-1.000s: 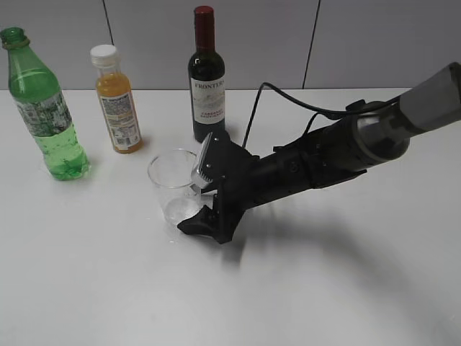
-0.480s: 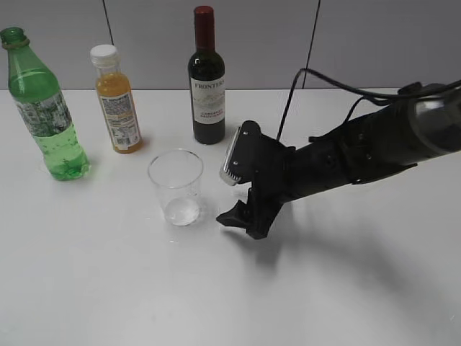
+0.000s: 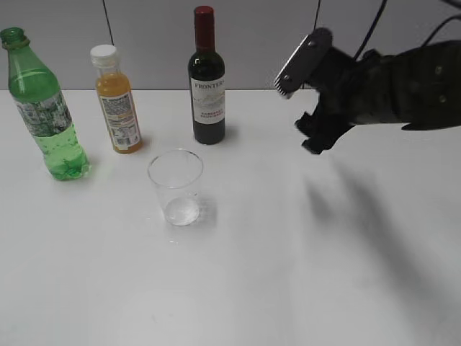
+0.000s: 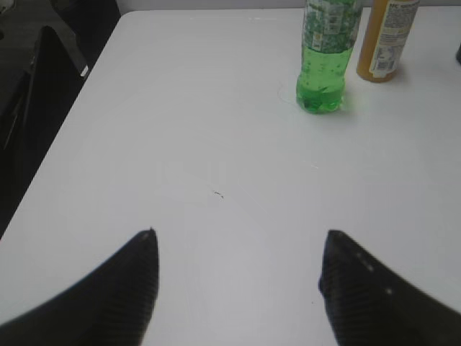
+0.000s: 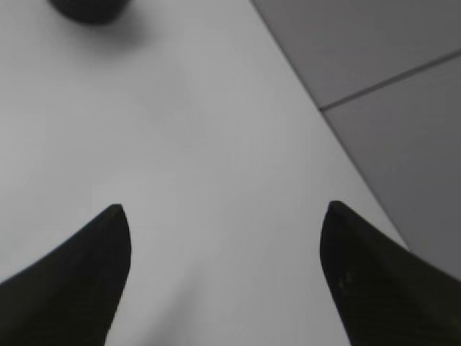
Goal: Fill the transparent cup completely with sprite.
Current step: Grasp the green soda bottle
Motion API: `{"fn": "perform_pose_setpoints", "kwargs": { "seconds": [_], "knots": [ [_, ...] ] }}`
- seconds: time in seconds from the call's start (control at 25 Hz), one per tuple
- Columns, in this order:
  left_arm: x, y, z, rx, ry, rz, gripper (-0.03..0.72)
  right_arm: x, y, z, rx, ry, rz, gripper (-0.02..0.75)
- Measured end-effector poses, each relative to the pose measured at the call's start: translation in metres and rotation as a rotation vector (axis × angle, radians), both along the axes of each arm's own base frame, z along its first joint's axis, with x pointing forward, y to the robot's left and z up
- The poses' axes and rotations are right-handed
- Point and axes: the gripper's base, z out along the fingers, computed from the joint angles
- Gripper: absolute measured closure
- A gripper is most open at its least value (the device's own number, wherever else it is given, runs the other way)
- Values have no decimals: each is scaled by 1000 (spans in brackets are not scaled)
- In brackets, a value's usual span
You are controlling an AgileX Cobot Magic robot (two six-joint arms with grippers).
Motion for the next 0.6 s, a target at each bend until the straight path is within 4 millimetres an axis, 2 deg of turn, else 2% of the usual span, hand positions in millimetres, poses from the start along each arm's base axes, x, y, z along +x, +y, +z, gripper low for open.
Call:
{"fn": "perform_pose_setpoints", "kwargs": {
  "seconds": [0.12, 0.32, 0.6],
  "knots": [
    [0, 0, 0, 0, 0, 0, 146, 10, -25, 23, -24, -79, -161, 125],
    [0, 0, 0, 0, 0, 0, 146, 32, -74, 61, 96, -130, -473, 136],
    [0, 0, 0, 0, 0, 0, 146, 46, -136, 88, 229, 18, -796, 140]
  ]
}}
